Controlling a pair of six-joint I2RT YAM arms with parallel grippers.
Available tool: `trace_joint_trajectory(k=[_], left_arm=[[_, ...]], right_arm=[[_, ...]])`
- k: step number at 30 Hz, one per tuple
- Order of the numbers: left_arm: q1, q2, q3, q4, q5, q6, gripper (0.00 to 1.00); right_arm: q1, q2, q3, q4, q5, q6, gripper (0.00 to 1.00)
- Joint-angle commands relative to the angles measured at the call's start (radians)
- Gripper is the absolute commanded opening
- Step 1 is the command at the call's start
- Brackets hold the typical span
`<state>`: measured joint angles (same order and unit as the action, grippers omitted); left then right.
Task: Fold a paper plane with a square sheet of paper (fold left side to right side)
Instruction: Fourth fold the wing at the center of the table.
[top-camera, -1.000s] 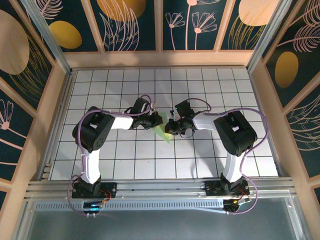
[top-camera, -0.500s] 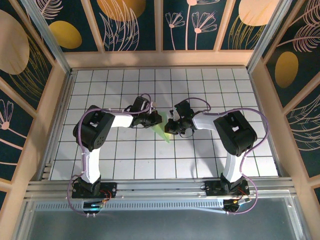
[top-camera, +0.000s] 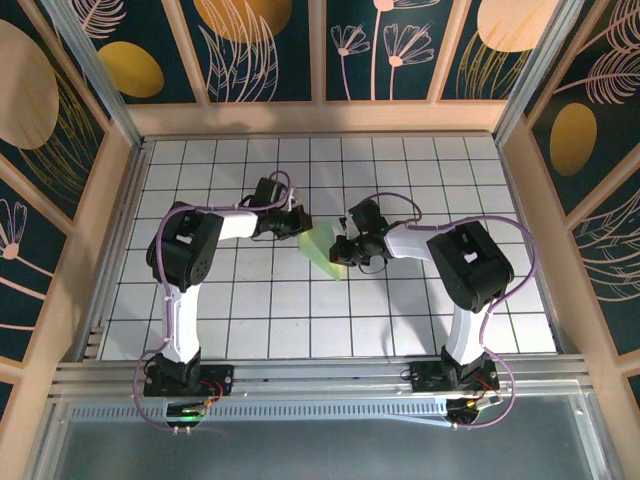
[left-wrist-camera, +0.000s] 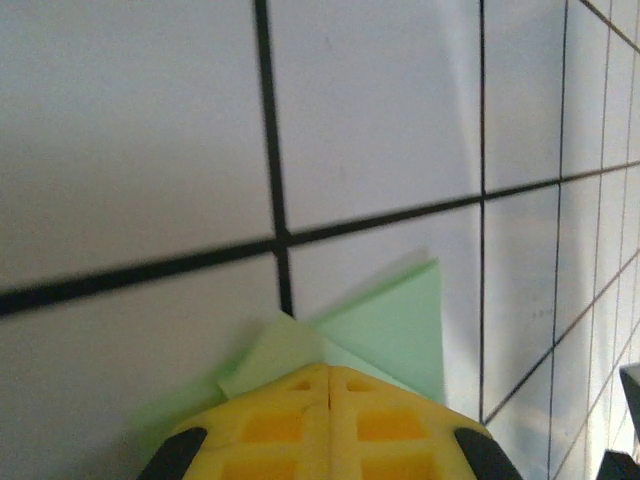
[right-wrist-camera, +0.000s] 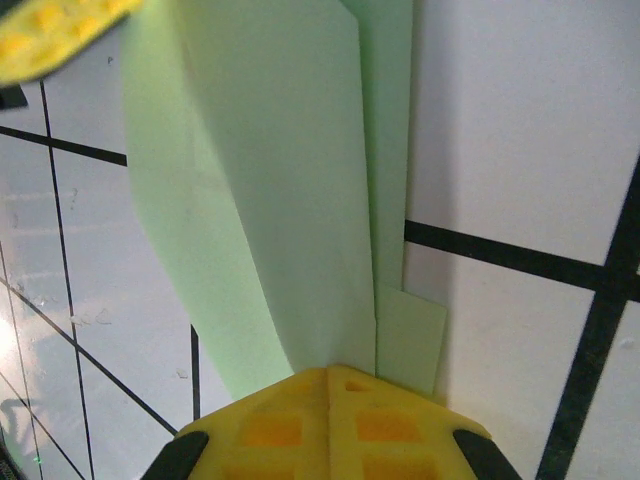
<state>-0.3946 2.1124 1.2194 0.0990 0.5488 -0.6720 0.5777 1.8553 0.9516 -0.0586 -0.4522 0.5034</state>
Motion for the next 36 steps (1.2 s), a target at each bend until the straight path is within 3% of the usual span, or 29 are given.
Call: trace_joint_trajectory(k=[1, 6, 11, 16, 23, 36], left_arm=[[0.089, 0.054, 0.050, -0.061, -0.160, 0.080, 0.01], [0.106, 0.040, 0.101, -0.111, -0.178, 0.127, 0.01], [0.093, -0.087, 0.009, -0.059, -0.130, 0.121, 0.01], [-0.018, -0.178, -0.075, -0.008, -0.028, 0.093, 0.02], [-0.156, -0.098, -0.031, 0.040, 0.006, 0.026, 0.02], [-0.173, 0.032, 0.013, 0.004, -0.038, 0.041, 0.01]], right_arm=[[-0.005, 0.052, -0.062, -0.219, 0.149, -0.013, 0.00], [-0.006, 0.047, -0.062, -0.199, 0.132, -0.007, 0.00], [-0.017, 0.028, -0.065, -0.199, 0.129, -0.019, 0.00], [-0.024, -0.004, -0.083, -0.207, 0.123, -0.051, 0.00], [-0.058, -0.012, -0.090, -0.210, 0.124, -0.068, 0.00], [-0.064, -0.037, -0.092, -0.184, 0.086, -0.063, 0.00]])
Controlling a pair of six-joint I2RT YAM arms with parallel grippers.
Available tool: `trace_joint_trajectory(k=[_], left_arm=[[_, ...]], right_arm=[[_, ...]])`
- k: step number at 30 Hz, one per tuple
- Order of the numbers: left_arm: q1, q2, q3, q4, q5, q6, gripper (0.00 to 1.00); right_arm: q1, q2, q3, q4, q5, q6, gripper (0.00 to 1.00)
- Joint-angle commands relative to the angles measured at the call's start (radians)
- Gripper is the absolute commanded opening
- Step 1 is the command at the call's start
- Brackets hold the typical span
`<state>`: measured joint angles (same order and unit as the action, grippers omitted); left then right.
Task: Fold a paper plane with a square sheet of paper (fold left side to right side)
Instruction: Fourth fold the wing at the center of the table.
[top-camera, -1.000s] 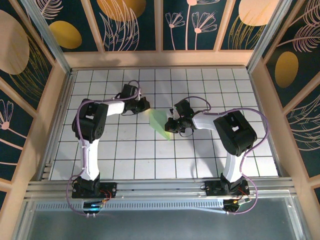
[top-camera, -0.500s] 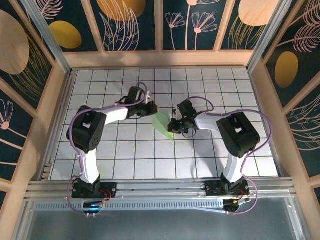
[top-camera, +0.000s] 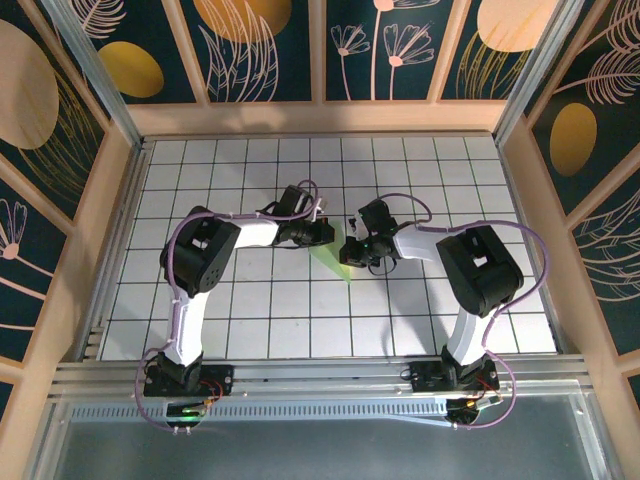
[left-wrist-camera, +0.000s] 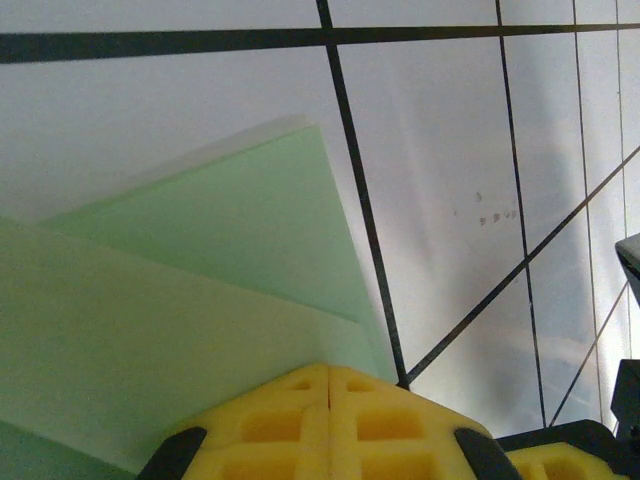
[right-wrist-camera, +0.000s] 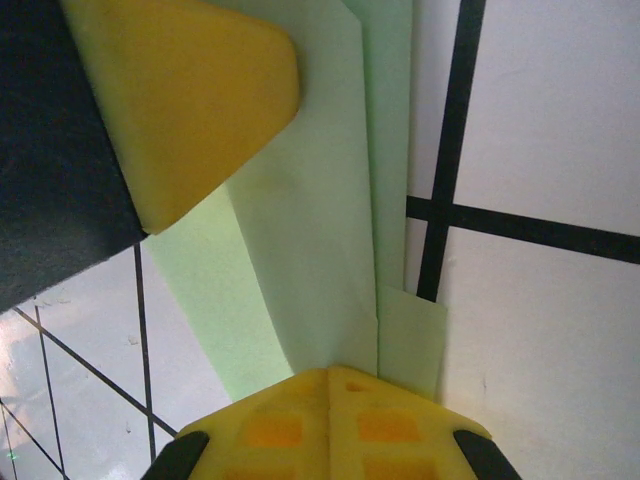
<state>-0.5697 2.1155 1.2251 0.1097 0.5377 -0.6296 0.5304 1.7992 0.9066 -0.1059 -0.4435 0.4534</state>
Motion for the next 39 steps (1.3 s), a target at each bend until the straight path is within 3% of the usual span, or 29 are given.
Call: trace_joint_trajectory(k=[1, 10, 16, 26, 39], left_arm=[[0.002, 0.030, 0.001, -0.009, -0.036, -0.002, 0.01], [0.003, 0.033, -0.044, -0.049, -0.098, 0.009, 0.00], [0.002, 0.030, -0.050, -0.050, -0.108, 0.011, 0.00], [0.003, 0.034, -0.053, -0.051, -0.109, 0.011, 0.00], [0.002, 0.041, -0.052, -0.061, -0.125, 0.005, 0.00]], right_arm=[[-0.017, 0.011, -0.042, -0.129, 0.068, -0.008, 0.00], [-0.013, -0.079, -0.001, -0.050, -0.072, 0.055, 0.00], [0.010, -0.070, 0.002, 0.001, -0.096, 0.088, 0.00], [0.011, 0.008, 0.019, 0.061, -0.071, 0.124, 0.00], [0.037, 0.057, 0.038, 0.009, -0.031, 0.120, 0.00]])
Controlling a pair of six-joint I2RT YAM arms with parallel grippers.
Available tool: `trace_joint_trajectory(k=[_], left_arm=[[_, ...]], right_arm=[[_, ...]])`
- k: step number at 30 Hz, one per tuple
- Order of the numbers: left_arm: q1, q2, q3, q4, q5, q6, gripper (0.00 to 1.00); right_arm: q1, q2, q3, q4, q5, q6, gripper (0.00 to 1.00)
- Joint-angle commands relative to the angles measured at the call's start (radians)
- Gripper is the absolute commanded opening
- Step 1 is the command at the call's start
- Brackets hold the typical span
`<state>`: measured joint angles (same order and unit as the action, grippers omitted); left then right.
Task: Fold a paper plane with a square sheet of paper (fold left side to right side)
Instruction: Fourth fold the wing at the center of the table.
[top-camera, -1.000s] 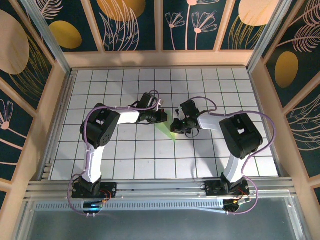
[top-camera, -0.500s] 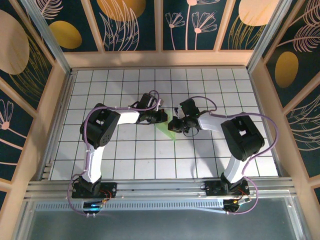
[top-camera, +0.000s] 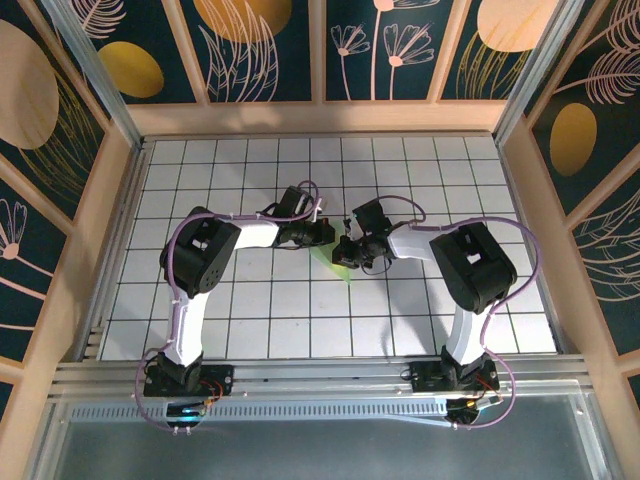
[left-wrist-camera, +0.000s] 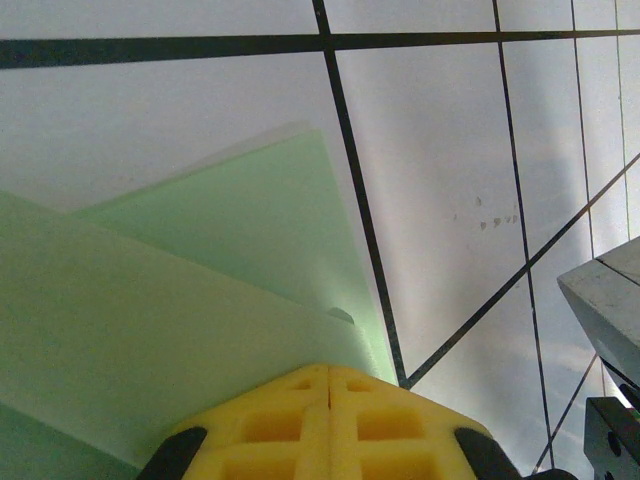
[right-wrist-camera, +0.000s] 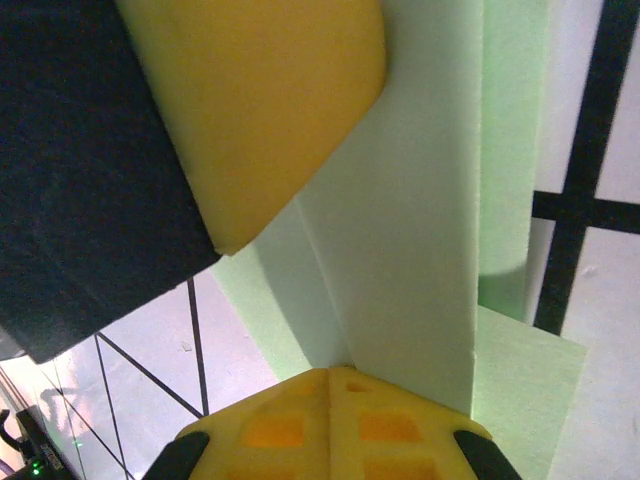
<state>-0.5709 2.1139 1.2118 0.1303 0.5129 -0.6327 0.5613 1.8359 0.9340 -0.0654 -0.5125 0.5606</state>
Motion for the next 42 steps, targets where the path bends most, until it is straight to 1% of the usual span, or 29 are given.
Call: trace_joint_trajectory(k=[1, 9, 22, 33, 42], left_arm=[[0.004, 0.043, -0.038, -0.083, -0.101, 0.008, 0.00], [0.003, 0.049, -0.035, -0.086, -0.110, 0.008, 0.00], [0.003, 0.057, -0.031, -0.094, -0.123, 0.010, 0.00], [0.003, 0.060, -0.014, -0.115, -0.131, 0.020, 0.00], [0.003, 0.054, -0.003, -0.107, -0.103, 0.016, 0.00]], right_arm=[[0.006, 0.017, 0.006, -0.034, 0.039, 0.013, 0.00], [0.004, -0.031, -0.035, -0.082, 0.066, 0.010, 0.00], [0.006, -0.090, -0.132, -0.117, 0.042, 0.015, 0.00], [0.005, -0.148, -0.220, -0.103, 0.051, 0.053, 0.00], [-0.006, -0.214, -0.238, -0.107, 0.033, 0.047, 0.00]])
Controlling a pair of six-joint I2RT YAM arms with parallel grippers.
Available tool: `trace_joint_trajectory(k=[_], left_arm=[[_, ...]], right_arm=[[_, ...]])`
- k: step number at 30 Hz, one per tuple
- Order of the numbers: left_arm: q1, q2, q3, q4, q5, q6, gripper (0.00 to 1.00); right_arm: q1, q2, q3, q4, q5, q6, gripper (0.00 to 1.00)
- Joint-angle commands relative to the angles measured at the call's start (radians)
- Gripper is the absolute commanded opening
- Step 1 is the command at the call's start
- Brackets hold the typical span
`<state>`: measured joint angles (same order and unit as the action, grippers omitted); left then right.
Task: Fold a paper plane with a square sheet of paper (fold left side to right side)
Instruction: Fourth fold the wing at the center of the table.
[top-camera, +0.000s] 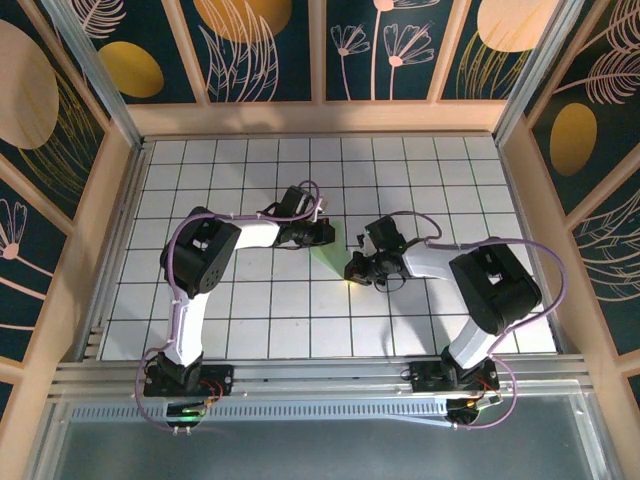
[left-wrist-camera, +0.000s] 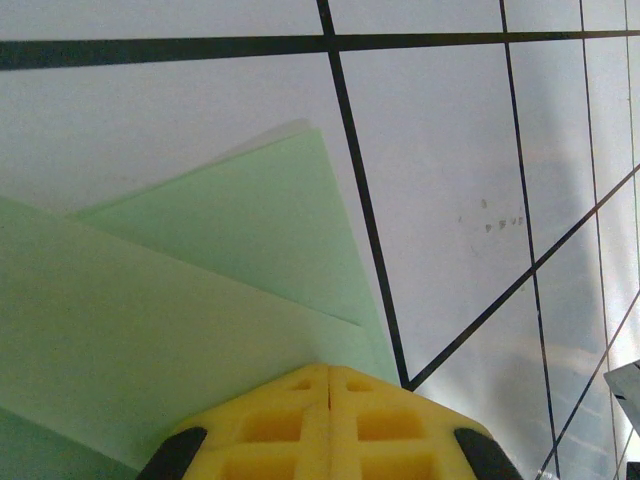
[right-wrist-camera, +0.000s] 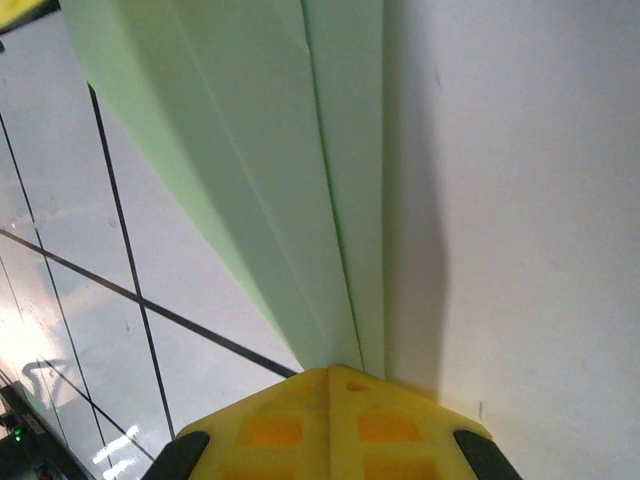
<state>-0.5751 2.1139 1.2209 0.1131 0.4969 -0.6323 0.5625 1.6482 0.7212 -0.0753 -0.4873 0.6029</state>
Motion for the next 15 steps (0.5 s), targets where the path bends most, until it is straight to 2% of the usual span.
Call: trace_joint_trajectory(k=[1, 3, 5, 8, 11, 15], left_arm=[[0.008, 0.049, -0.012, -0.085, -0.076, 0.011, 0.00], [0.008, 0.039, -0.009, -0.066, -0.044, -0.003, 0.00], [0.008, 0.021, -0.008, -0.024, 0.011, -0.034, 0.03], [0.008, -0.017, 0.001, 0.039, 0.075, -0.083, 0.12], [0.008, -0.067, 0.025, 0.045, 0.071, -0.093, 0.20], [0.013, -0.135, 0.034, 0.021, 0.019, -0.085, 0.27]], right_arm=[[-0.009, -0.041, -0.021, -0.092, 0.003, 0.003, 0.00], [-0.010, -0.072, -0.003, -0.090, -0.003, -0.007, 0.00], [-0.010, -0.107, 0.027, -0.084, -0.007, -0.030, 0.09], [-0.062, -0.138, 0.072, -0.080, -0.010, -0.077, 0.23], [-0.095, -0.123, 0.110, -0.071, -0.001, -0.135, 0.35], [-0.116, -0.040, 0.164, -0.052, 0.013, -0.209, 0.42]])
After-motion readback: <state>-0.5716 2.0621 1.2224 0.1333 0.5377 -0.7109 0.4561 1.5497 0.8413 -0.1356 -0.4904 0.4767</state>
